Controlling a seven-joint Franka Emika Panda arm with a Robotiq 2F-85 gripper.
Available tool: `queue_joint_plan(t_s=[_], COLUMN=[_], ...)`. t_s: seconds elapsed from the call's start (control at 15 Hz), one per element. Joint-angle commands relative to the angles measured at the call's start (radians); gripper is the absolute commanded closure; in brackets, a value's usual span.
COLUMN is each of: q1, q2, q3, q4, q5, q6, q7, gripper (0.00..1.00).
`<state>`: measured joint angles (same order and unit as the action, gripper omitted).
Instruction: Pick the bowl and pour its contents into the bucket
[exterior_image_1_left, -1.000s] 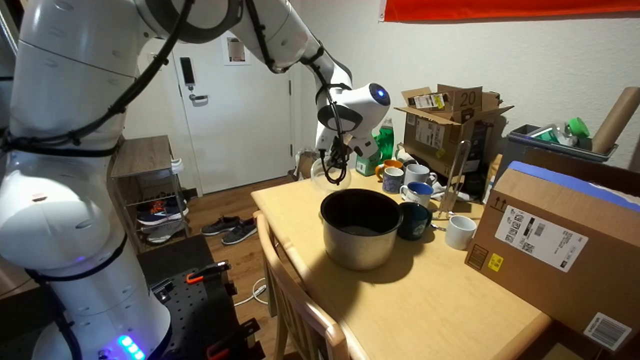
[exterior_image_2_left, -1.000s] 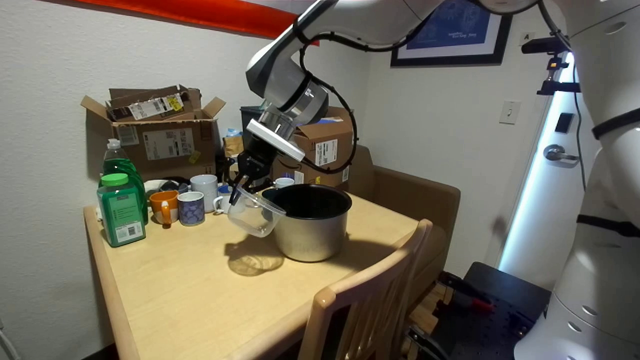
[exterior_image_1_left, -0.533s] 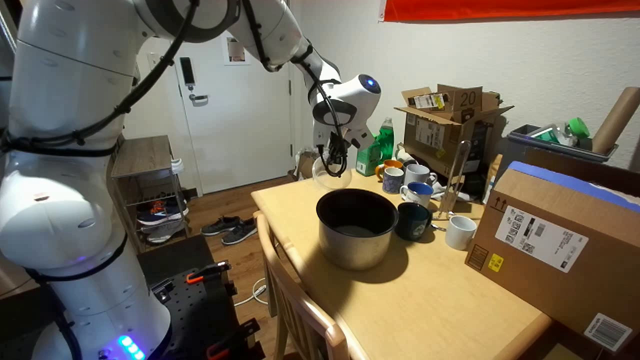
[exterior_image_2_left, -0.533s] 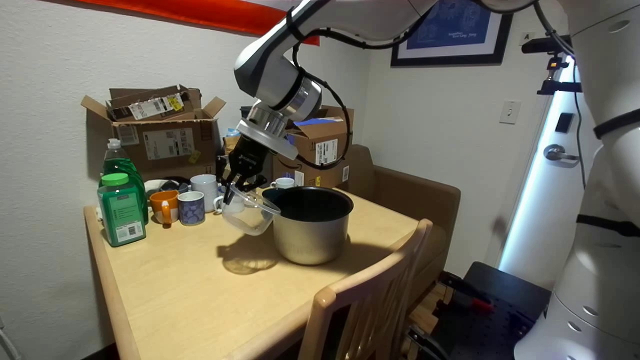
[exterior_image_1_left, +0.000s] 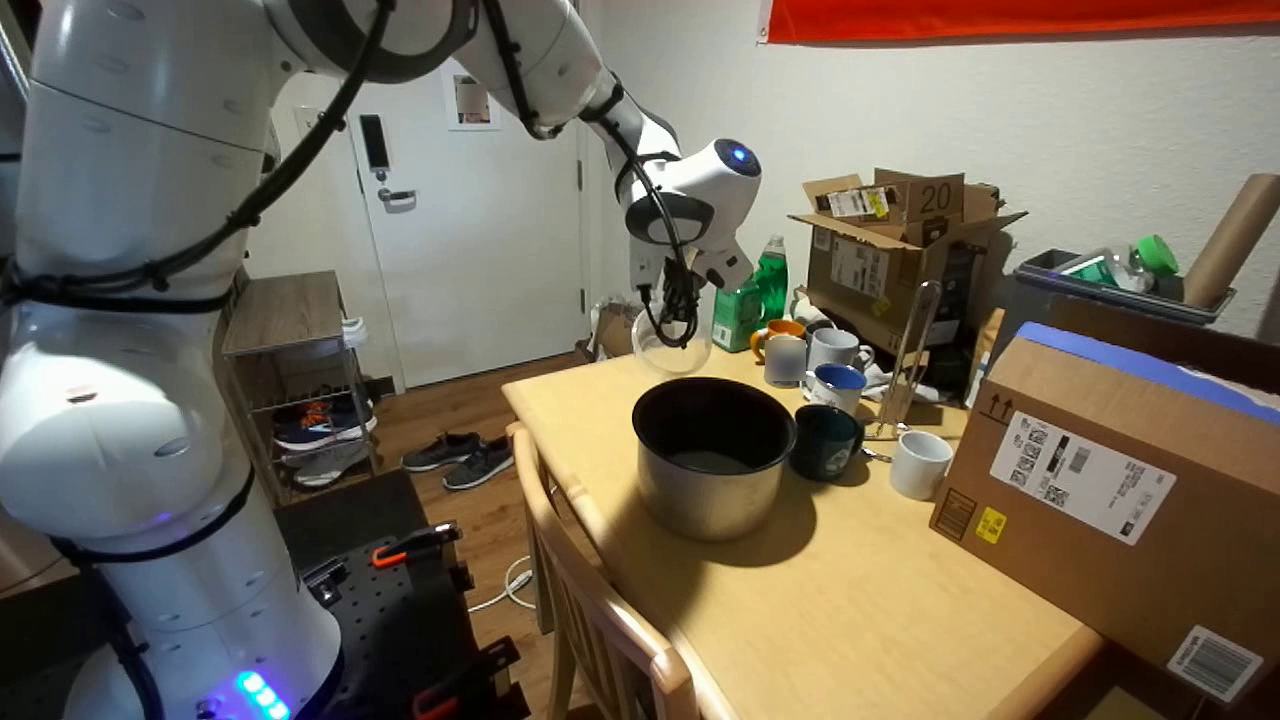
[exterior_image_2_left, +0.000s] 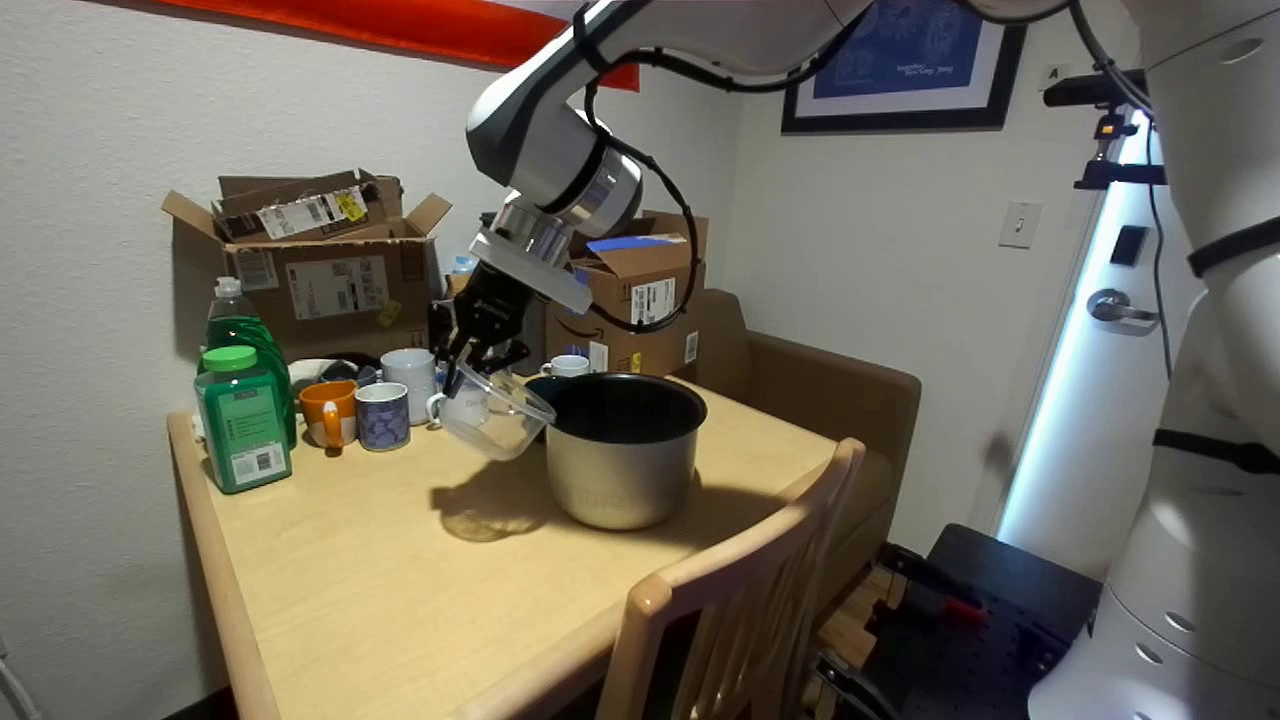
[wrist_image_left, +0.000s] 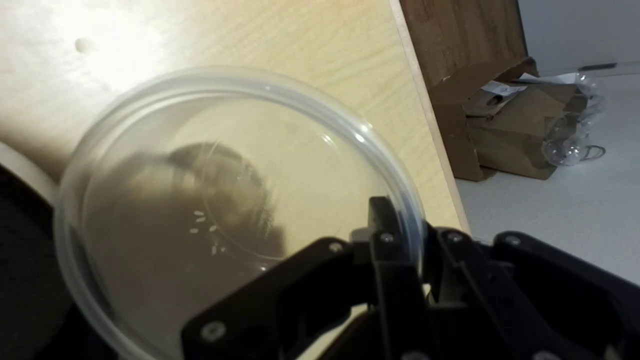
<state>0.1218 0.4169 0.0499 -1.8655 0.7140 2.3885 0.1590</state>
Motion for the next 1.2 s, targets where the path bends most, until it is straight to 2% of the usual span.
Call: queue_joint_plan(t_s=[0.0,0.6,1.13], q1=[0.020,0.082,0.110], q2=[0.002,0.080,0.193], q3=[0.023,0.022,0.004], q4=[-0.031,0.016,0.083], q5=[-0.062,-0.313,-0.435], q6=[0.040,0.058,0.071], q7=[0.047,0.215,0.288], gripper=[0.98,0.98,0.98])
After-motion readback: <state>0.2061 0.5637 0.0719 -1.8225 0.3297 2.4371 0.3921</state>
